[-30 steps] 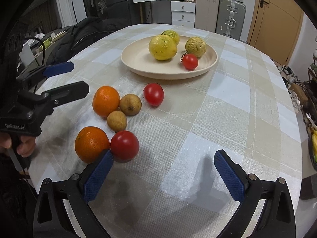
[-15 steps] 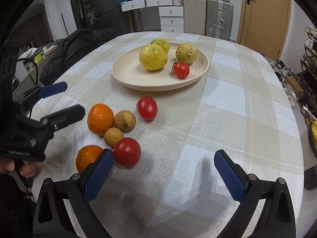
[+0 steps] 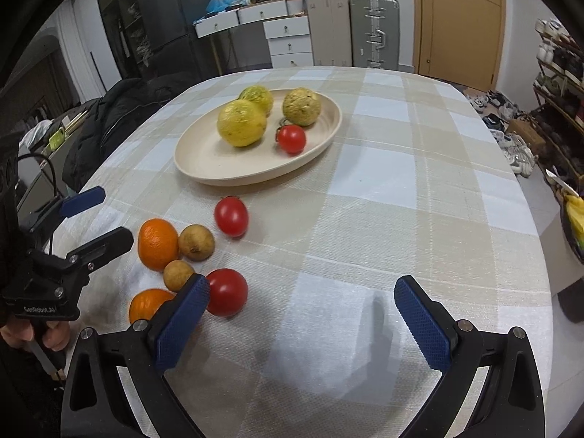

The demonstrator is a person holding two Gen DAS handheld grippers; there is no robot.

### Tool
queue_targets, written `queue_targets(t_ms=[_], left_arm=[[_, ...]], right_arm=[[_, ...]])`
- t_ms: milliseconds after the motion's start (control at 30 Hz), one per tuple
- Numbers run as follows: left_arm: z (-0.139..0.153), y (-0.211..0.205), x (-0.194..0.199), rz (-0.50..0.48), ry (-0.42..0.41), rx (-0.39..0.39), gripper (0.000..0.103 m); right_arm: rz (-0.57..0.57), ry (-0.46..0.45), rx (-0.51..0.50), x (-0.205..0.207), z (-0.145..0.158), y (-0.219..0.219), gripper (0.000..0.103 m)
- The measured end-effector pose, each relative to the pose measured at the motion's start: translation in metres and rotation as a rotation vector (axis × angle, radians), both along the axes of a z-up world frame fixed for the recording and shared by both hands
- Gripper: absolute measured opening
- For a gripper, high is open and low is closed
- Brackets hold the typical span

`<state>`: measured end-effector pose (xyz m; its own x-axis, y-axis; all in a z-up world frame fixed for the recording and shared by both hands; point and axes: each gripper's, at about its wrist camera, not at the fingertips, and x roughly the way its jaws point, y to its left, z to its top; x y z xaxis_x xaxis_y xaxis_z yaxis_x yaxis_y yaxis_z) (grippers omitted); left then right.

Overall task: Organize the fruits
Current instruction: 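Move the right gripper to a red tomato and close on it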

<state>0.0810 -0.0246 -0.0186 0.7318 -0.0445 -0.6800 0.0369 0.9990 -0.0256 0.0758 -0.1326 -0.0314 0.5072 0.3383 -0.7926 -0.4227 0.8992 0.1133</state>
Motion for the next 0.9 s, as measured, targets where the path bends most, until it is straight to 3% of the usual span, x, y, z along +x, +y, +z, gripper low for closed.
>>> queue_targets(t_ms=[233, 633, 700, 900], left_arm=[[0.000, 0.000, 0.000, 0.001, 0.001, 0.001, 0.102], [-0.002, 0.000, 0.000, 0.001, 0.005, 0.000, 0.102], [-0.003, 0.001, 0.000, 0.002, 0.006, -0.002, 0.102], [-0.004, 0.001, 0.000, 0.001, 0.011, -0.001, 0.102]], right_arm=[[0.046, 0.007, 0.023, -0.005, 0.000, 0.009, 0.103], [0.074, 0.022, -0.072, -0.009, -0.015, 0.020, 0.101], [0.084, 0.024, -0.069, -0.010, -0.015, 0.021, 0.089], [0.130, 0.020, -0.066, -0.014, -0.013, 0.026, 0.075]])
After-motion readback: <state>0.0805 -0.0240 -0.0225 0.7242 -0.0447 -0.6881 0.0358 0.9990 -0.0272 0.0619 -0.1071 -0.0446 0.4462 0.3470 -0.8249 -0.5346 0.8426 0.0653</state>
